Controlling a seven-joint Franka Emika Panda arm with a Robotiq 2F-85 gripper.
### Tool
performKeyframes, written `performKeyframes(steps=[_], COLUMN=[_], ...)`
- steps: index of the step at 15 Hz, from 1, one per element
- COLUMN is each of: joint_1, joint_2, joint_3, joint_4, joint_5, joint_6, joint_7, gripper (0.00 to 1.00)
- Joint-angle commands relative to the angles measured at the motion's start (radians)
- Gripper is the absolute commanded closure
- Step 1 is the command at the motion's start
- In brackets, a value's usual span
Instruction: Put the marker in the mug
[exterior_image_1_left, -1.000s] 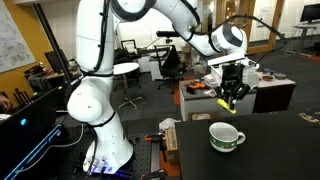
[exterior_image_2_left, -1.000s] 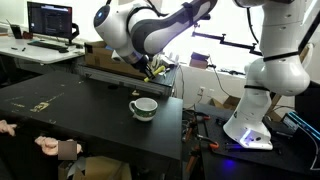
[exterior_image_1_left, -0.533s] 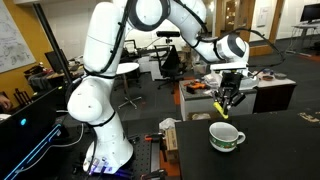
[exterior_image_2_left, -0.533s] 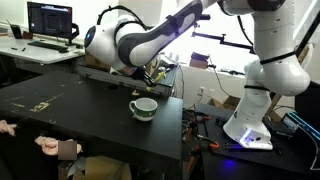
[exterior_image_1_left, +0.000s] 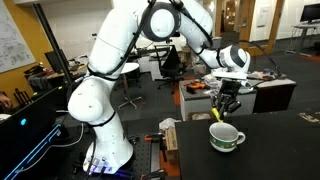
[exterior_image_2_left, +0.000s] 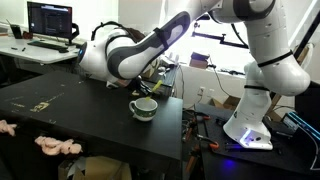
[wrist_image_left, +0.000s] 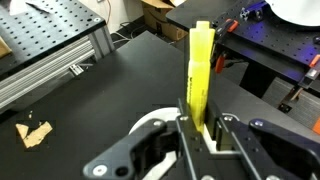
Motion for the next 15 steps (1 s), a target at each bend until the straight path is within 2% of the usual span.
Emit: performKeyframes(steps=[1, 9, 10, 11, 15], joint_1=[0.004, 0.011, 0.013, 0.014, 0.019], joint_2=[0.089, 0.208, 0.22, 0.229, 0.26], joint_3=[-0.012, -0.035, -0.037, -0.038, -0.041], joint_4=[0.114, 0.257, 0.269, 0.278, 0.301], joint_5=[0.022, 0.025, 0.025, 0.024, 0.024], joint_6=[-0.075, -0.129, -0.138, -0.145, -0.159], joint_7=[-0.003, 0.039, 0.05, 0.052, 0.088], gripper=[0.95, 0.95, 0.55, 0.53, 0.24])
